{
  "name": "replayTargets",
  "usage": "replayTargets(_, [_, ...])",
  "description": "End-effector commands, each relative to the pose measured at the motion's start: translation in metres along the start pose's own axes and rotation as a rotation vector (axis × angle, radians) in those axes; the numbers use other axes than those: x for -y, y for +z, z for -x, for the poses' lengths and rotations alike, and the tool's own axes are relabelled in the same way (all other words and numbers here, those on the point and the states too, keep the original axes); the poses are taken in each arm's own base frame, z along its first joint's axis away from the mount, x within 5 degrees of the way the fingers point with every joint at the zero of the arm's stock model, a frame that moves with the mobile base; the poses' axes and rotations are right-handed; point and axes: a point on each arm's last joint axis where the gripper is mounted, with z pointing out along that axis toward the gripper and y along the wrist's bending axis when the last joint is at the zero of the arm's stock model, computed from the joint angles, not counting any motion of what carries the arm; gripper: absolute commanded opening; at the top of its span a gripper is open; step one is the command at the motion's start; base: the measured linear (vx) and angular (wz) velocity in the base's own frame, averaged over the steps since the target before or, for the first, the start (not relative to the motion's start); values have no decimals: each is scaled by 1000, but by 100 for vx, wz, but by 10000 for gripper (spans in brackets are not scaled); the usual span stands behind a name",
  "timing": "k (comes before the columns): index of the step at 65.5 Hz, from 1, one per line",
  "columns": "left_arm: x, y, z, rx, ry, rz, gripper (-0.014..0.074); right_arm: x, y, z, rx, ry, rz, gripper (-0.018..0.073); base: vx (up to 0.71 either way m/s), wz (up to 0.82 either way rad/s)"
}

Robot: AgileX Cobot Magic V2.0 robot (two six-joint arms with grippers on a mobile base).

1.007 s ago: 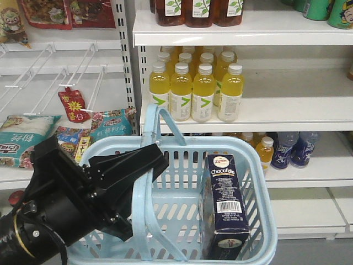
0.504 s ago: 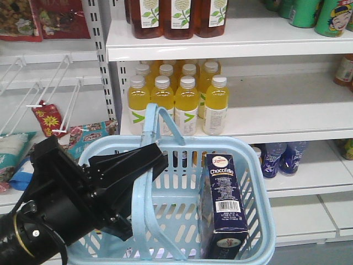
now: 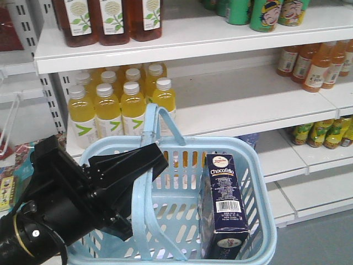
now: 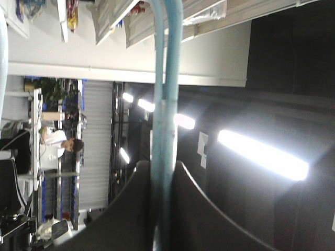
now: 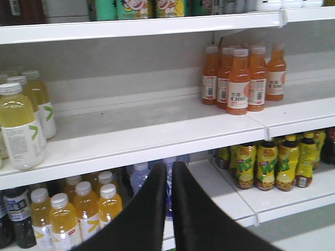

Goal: Left arm holds basket, right arm returns cookies
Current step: 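Drive up to the bottled-drink shelf, turning along it, basket held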

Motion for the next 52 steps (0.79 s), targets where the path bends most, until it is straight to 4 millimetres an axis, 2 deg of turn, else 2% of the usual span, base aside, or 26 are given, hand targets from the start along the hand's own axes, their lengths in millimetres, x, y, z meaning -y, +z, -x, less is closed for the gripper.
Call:
replayTargets(1, [25, 2, -6, -45, -1, -176, 0, 0, 0, 1, 69, -8, -3, -6, 3, -40])
replayTargets(52, [25, 2, -6, -45, -1, -176, 0, 0, 0, 1, 69, -8, -3, -6, -1, -45])
